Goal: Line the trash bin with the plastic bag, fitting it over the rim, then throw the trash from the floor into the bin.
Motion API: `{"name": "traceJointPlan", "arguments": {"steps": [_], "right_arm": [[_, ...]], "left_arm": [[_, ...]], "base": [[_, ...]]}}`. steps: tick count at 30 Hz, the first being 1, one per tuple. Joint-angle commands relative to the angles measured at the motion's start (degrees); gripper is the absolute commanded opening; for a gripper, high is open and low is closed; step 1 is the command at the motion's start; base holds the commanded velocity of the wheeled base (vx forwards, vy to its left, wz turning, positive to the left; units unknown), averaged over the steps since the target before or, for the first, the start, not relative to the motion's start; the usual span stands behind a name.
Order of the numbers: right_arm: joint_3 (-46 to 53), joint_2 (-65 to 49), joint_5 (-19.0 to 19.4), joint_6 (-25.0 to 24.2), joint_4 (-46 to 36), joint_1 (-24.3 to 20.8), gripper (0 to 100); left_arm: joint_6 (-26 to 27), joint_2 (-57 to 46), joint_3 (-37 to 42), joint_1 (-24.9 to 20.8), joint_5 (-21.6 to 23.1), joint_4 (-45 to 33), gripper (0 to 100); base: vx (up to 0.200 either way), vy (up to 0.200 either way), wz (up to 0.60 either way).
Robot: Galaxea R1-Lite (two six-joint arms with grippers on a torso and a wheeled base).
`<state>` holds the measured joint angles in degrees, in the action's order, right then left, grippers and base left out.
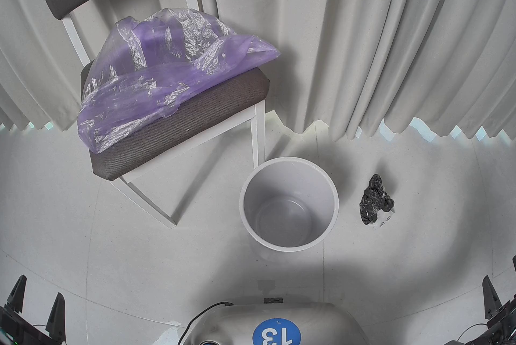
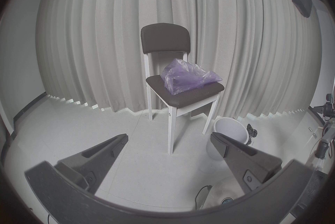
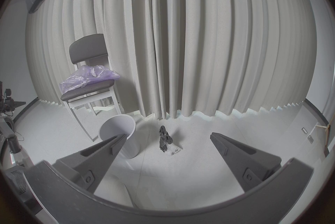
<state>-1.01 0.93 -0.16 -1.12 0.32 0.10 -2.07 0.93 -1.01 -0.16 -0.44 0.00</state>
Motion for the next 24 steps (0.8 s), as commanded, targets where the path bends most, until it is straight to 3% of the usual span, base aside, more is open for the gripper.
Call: {"name": "traceJointPlan", "arguments": {"steps": [1, 16, 22, 24], "right_arm": [[1.01, -0.93, -0.02, -0.02, 0.03, -0.01, 100], [1.01, -0.93, -0.81, -1.87, 0.21, -0.01, 100], [1.01, -0.93, 0.16, 1.74, -0.05, 0.08, 100], [1.01, -0.93, 1.92, 3.67, 0.21, 0.08, 100]], "left_arm": [[0.05, -0.75, 1.01, 0.07, -0.09, 0.09, 100], [0.14, -0.75, 1.01, 0.07, 0.0, 0.0, 100], [2.07, -0.93, 1.01, 0.07, 0.35, 0.26, 100], [5.94, -0.93, 1.01, 0.07, 2.46, 0.79, 100]], "base": [[0.0, 0.0, 0.0], [0.0, 0.0, 0.0], [0.0, 0.0, 0.0], [0.0, 0.0, 0.0]]}}
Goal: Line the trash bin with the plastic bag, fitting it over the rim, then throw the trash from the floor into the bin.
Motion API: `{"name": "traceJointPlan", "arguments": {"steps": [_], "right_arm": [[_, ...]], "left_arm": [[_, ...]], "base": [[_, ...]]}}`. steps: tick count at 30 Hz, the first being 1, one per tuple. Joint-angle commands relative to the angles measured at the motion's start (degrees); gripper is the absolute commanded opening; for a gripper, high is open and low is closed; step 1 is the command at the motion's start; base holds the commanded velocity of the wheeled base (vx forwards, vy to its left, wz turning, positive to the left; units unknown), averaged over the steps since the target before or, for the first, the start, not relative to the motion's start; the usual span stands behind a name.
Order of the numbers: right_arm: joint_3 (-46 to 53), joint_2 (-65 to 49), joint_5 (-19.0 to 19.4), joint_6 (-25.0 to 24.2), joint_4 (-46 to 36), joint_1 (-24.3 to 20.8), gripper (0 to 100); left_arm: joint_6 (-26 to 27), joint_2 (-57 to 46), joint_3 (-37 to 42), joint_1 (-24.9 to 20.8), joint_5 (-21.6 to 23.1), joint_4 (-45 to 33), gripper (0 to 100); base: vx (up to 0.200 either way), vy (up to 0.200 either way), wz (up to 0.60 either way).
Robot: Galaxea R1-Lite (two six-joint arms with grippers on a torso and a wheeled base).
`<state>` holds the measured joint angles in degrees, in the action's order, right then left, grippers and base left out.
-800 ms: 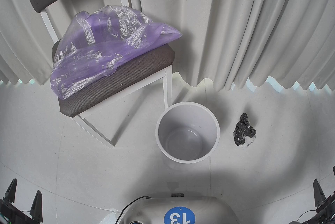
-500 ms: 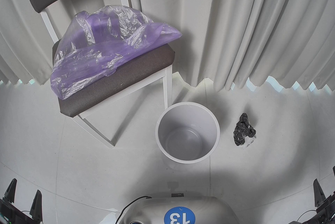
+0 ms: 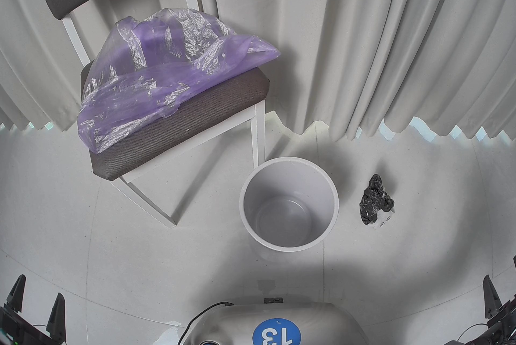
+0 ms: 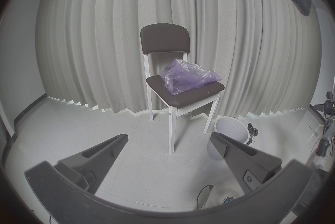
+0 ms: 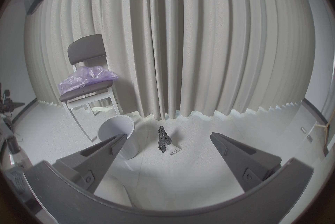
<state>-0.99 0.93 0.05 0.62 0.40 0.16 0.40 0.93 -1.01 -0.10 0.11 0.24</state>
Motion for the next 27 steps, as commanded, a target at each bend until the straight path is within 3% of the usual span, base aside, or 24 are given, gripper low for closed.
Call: {"name": "traceJointPlan", "arguments": {"steps": [1, 4, 6, 9, 10, 11, 14, 16, 19, 23, 27], "right_arm": [[0.99, -0.93, 2.15, 2.19, 1.09, 0.02, 100], [-2.18, -0.93, 2.76, -0.8, 6.72, -0.07, 100], [-9.91, 0.39, 3.38, -9.76, 6.98, -0.07, 100], [-17.21, 4.08, 3.29, -8.88, -0.4, 0.19, 100], [-17.21, 4.08, 3.29, -8.88, -0.4, 0.19, 100], [-21.86, 8.21, 4.17, -6.25, -4.71, 0.19, 100], [-26.43, 15.95, 6.02, -2.91, -4.88, 0.19, 100], [-30.13, 22.28, 6.46, -1.76, -3.65, 0.19, 100], [-33.99, 28.43, 6.63, -0.71, -2.07, 0.11, 100], [-38.74, 36.25, 6.54, 3.07, -0.93, -0.25, 100], [-38.21, 36.51, 6.54, 2.72, -0.84, -0.42, 100]], "left_arm": [[5.05, -0.93, 1.01, 0.01, 4.55, 0.64, 100], [4.52, -0.93, 1.01, 0.01, 5.69, 0.64, 100], [1.97, -0.93, -0.13, -0.08, 6.22, 2.22, 100], [-9.98, -0.05, -9.27, -0.34, 8.42, 6.96, 100], [-9.98, -0.05, -9.27, -0.34, 8.42, 6.96, 100], [-10.16, 3.64, -15.78, -1.4, 10.7, 4.94, 100], [-7.7, 9.01, -19.91, -1.75, 10.7, 0.72, 100], [-2.78, 14.54, -22.02, -1.13, 9.73, -0.77, 100], [1.88, 21.05, -23.69, -0.08, 5.78, -0.42, 100], [10.67, 33.79, -28.26, 0.71, -2.92, -0.07, 100], [15.59, 38.89, -29.93, 0.71, -5.82, -0.07, 100]], "base": [[0.0, 0.0, 0.0], [0.0, 0.0, 0.0], [0.0, 0.0, 0.0], [0.0, 0.0, 0.0], [0.0, 0.0, 0.0], [0.0, 0.0, 0.0], [0.0, 0.0, 0.0], [0.0, 0.0, 0.0], [0.0, 0.0, 0.0], [0.0, 0.0, 0.0], [0.0, 0.0, 0.0]]}}
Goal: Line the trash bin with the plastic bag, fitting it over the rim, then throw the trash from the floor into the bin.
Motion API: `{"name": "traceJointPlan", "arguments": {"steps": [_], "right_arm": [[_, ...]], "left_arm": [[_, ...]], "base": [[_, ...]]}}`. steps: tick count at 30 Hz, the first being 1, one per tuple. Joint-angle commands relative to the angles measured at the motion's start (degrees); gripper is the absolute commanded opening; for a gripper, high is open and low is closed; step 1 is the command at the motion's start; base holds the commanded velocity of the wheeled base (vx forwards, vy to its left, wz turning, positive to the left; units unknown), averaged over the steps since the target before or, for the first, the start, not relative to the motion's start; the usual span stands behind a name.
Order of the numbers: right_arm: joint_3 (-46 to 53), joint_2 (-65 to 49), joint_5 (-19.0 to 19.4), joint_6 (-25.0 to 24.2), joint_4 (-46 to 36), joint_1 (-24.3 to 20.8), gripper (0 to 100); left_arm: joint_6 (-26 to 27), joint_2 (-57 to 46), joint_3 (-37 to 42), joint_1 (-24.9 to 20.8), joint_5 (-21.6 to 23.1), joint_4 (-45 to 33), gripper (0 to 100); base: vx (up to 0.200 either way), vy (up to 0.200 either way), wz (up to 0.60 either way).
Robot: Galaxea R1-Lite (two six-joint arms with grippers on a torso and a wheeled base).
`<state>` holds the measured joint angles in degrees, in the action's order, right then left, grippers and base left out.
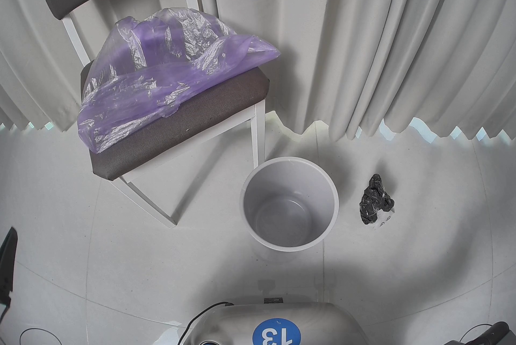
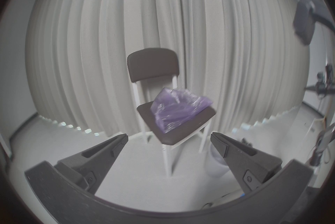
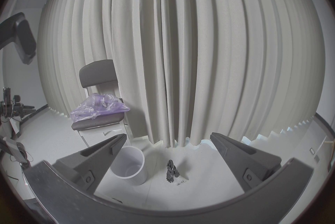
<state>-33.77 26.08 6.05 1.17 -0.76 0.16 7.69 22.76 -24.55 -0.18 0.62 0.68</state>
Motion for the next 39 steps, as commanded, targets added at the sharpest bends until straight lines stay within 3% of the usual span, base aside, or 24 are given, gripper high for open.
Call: {"name": "traceJointPlan", "arguments": {"steps": [1, 2, 4, 17, 33, 39], "right_arm": [[-5.43, 11.37, 0.55, 2.17, 0.32, -0.42, 100], [-5.08, 11.89, 1.69, 1.82, 0.4, -1.39, 100], [-4.46, 11.72, 2.22, 1.82, 0.4, -1.92, 100], [-4.82, 10.93, 2.74, -0.2, 0.49, -2.53, 100], [-4.55, 10.57, 2.74, -0.29, 1.81, -2.53, 100], [-4.46, 10.66, 3.36, -2.14, 4.1, -2.62, 100]], "left_arm": [[8.3, 17.05, -6.39, 0.8, -6.33, -0.51, 100], [11.56, 22.33, -7.79, 1.06, -8.88, -0.42, 100], [11.82, 26.02, -8.67, 1.06, -9.76, -0.16, 100], [11.91, 45.71, -11.83, 2.12, -10.82, 14.43, 100], [11.73, 51.07, -13.5, -1.75, -10.9, 17.77, 100], [11.38, 57.22, -15.44, -1.75, -15.12, 23.4, 100]], "base": [[0.0, 0.0, 0.0], [0.0, 0.0, 0.0], [0.0, 0.0, 0.0], [0.0, 0.0, 0.0], [0.0, 0.0, 0.0], [0.0, 0.0, 0.0]]}}
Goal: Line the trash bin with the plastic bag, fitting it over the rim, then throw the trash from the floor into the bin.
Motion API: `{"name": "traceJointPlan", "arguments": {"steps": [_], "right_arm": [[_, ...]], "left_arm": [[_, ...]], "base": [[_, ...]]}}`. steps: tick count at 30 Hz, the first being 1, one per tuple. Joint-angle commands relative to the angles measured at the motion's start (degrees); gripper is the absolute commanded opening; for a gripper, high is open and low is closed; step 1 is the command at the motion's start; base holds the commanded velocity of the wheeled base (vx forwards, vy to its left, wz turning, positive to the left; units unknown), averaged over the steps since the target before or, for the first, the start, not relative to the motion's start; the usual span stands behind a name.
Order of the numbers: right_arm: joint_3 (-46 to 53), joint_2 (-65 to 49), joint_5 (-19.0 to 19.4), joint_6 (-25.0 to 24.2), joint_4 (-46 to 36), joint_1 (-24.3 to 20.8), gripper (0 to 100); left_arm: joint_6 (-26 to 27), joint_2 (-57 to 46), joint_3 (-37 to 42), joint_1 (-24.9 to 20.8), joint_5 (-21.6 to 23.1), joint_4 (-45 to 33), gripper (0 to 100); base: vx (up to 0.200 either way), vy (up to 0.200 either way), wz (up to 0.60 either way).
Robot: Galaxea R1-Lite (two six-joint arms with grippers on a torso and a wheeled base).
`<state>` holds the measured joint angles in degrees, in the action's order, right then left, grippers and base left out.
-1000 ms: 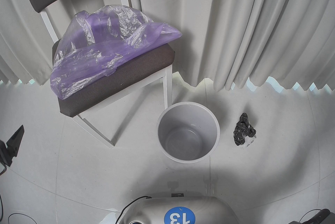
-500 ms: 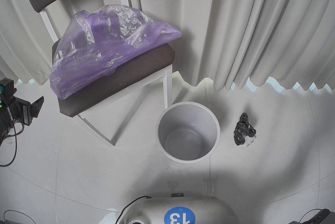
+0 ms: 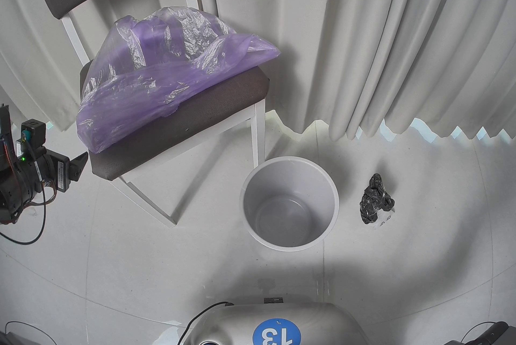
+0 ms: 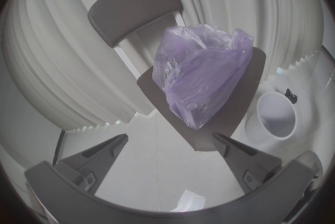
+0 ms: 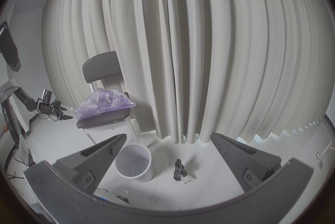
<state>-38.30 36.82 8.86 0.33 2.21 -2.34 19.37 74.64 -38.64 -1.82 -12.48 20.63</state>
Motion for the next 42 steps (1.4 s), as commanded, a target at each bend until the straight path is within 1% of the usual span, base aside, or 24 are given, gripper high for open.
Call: {"name": "traceJointPlan", "arguments": {"steps": [1, 5, 6, 7, 9, 26, 27, 36, 42], "right_arm": [[0.07, -0.08, 0.72, -1.47, 1.22, -0.12, 100], [-0.02, -0.17, 2.74, -2.79, 1.48, -0.03, 100], [-0.02, -0.17, 2.83, -2.7, 1.48, -0.03, 100], [0.07, -0.25, 3.09, -2.79, 1.48, -0.03, 100], [0.16, -0.25, 3.18, -2.7, 1.48, -0.03, 100], [0.16, -0.43, 3.18, -2.7, 1.57, -0.03, 100], [0.07, -0.52, 3.18, -2.7, 1.57, -0.03, 100], [0.16, -0.96, 3.27, -2.7, 1.57, -0.12, 100], [0.33, -0.96, 3.88, -2.7, 1.66, -0.3, 100]], "left_arm": [[-0.47, 5.69, -1.43, -0.12, -2.02, 3.98, 100], [-0.47, 11.58, -1.08, -0.29, -3.6, 13.65, 100], [-0.47, 12.02, -1.08, -0.38, -3.86, 14.62, 100], [-0.47, 13.25, -0.82, -0.47, -4.57, 17.43, 100], [-0.47, 14.13, -0.56, -0.91, -5.01, 19.63, 100], [-0.56, 13.16, -0.73, -1.08, -5.01, 20.59, 100], [-0.65, 13.07, -0.91, -1.08, -4.92, 20.68, 0], [-0.65, 11.4, -0.2, -1.35, -4.92, 20.59, 0], [-0.65, 8.59, 0.06, -3.11, -4.92, 20.42, 0]], "base": [[0.0, 0.0, 0.0], [0.0, 0.0, 0.0], [0.0, 0.0, 0.0], [0.0, 0.0, 0.0], [0.0, 0.0, 0.0], [0.0, 0.0, 0.0], [0.0, 0.0, 0.0], [0.0, 0.0, 0.0], [0.0, 0.0, 0.0]]}}
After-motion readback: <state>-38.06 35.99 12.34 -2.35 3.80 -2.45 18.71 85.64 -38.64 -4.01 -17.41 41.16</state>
